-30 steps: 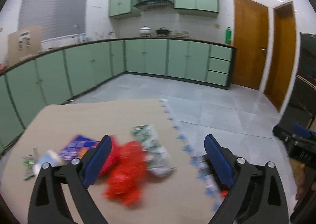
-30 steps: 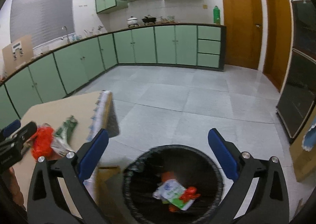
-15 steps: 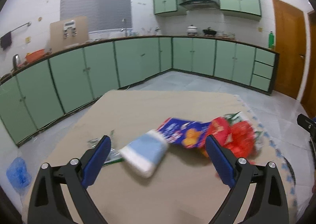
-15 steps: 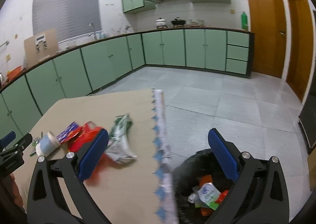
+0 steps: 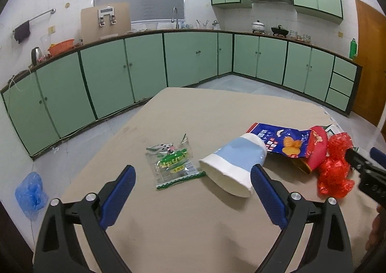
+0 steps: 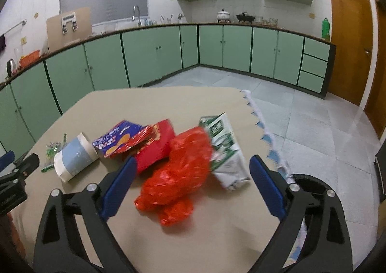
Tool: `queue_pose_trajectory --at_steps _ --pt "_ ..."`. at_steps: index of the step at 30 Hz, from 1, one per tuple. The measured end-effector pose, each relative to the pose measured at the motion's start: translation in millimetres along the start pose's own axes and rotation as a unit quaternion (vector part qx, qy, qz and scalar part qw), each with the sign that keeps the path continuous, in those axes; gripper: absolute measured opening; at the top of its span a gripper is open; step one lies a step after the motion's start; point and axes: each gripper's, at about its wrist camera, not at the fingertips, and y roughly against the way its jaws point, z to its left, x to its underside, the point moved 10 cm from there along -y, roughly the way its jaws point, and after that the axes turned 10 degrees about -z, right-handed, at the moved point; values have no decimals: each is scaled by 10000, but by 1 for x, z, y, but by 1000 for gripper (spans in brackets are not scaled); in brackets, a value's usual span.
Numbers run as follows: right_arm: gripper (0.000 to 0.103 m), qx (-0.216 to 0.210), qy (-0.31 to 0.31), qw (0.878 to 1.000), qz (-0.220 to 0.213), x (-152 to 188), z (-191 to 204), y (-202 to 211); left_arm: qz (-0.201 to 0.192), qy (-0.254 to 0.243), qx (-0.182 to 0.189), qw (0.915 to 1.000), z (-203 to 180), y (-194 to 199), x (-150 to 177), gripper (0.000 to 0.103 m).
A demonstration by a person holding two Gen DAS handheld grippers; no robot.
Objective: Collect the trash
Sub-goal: 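Move both open tools back over the table toward the cup and red bag, then grasp the white-and-blue cup with the left tool while the right tool grasps a red bag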
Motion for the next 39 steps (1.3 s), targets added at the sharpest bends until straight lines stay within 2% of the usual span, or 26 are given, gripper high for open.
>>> queue_pose_trajectory --at_steps 2,7,13,15,19,20,25,30,34,39 --pt "81 45 25 9999 117 4 5 -9 28 30 15 10000 2 -2 2 94" --pt "78 87 24 9995 307 6 12 -23 103 81 86 9999 1 -7 4 94" --pt "53 -35 31 9981 609 16 16 -33 185 76 180 9996 -7 -10 8 94" --pt "41 -134 -4 9975 693 18 17 -34 212 79 208 9995 -8 -11 8 94" --pt "23 -275 109 9972 684 18 22 -28 274 77 323 9991 -19 -10 11 94" --pt "15 -336 120 9968 713 18 22 -27 285 63 352 9990 -20 -10 12 94" --pt "13 -591 -9 9958 692 20 17 -13 419 65 488 9979 -36 -11 19 92" --pt "13 -649 -93 9955 690 22 6 -1 572 63 614 9965 -51 -20 24 70" --pt "13 -628 -148 9954 703 24 -3 2 650 34 596 9961 -58 -27 28 57" --pt "13 -645 -153 9953 702 26 -4 2 856 95 672 9940 -64 -35 34 32"
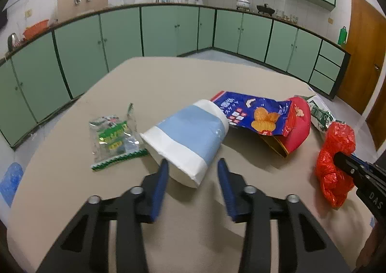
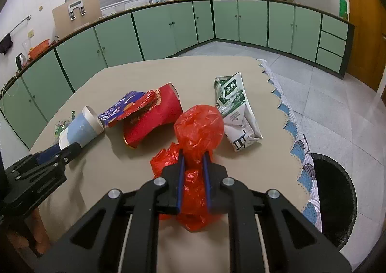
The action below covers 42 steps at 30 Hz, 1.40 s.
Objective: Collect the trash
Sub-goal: 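Grasp the white-and-blue cup with the left tool while the right tool grasps a red bag, then carry the cup and red bag over the bin and release both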
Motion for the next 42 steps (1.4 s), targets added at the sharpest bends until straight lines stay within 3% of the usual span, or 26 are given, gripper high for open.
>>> queue_pose_trajectory --at_steps 3,7,13,25,42 --pt "13 -2 77 10000 -9 0 1 0 116 56 40 9999 -2 -4 3 20" --pt "13 -4 120 9999 -25 -1 4 0 98 74 33 9999 -2 -4 4 17" --pt "13 33 183 9998 -63 -1 3 2 -166 -67 -25 9998 -7 8 -5 5" --pt "13 59 175 9991 -386 -19 -5 26 -447 -54 92 9989 -18 31 -23 4" --pt "13 304 -16 9965 -780 -42 -48 81 -742 -426 800 9931 -98 65 -44 4"
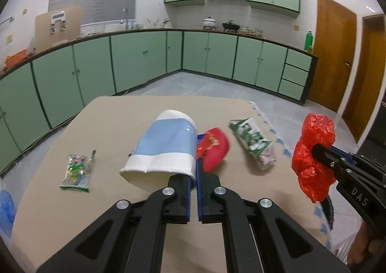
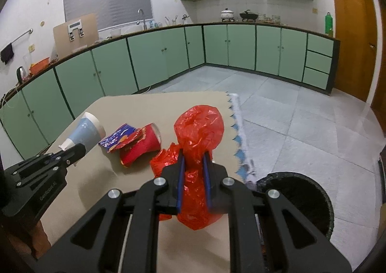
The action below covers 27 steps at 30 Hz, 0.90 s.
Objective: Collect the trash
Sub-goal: 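Carry the cup and red bag over the bin and release both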
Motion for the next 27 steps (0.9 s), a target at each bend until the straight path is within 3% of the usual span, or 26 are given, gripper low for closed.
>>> queue_pose_trajectory --at_steps 14,27 --pt "13 596 -177 9979 -167 -3 -66 43 -83 -264 767 9967 -87 2 -7 4" --pt "13 1267 -349 9912 -181 6 -142 73 61 -550 1570 9861 -180 1 4 4"
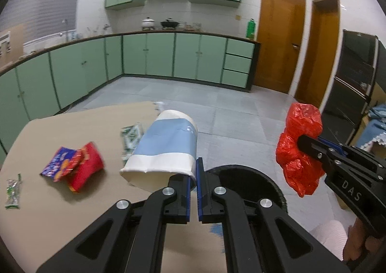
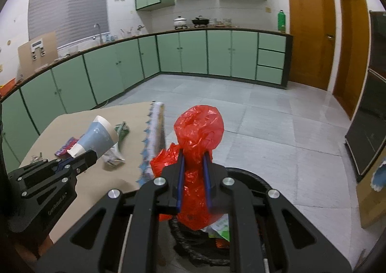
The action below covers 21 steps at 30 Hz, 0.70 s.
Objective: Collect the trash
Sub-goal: 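Carry the cup and red bag over the bin and release both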
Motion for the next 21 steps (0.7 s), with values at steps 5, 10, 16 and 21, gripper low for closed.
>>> queue_pose_trajectory --at_steps 5,10,16,21 --pt "13 182 -60 9998 28 8 -27 -2 50 -72 246 9997 -29 -15 1 4" --pt "13 356 -146 9992 100 18 -52 -8 31 -152 394 9991 -53 -31 0 4" --pt "13 522 -229 9982 210 28 -77 -19 165 -224 575 9980 -76 -56 3 4" --pt "13 592 -269 9974 322 38 -90 -29 357 -269 716 9964 -91 -72 13 4"
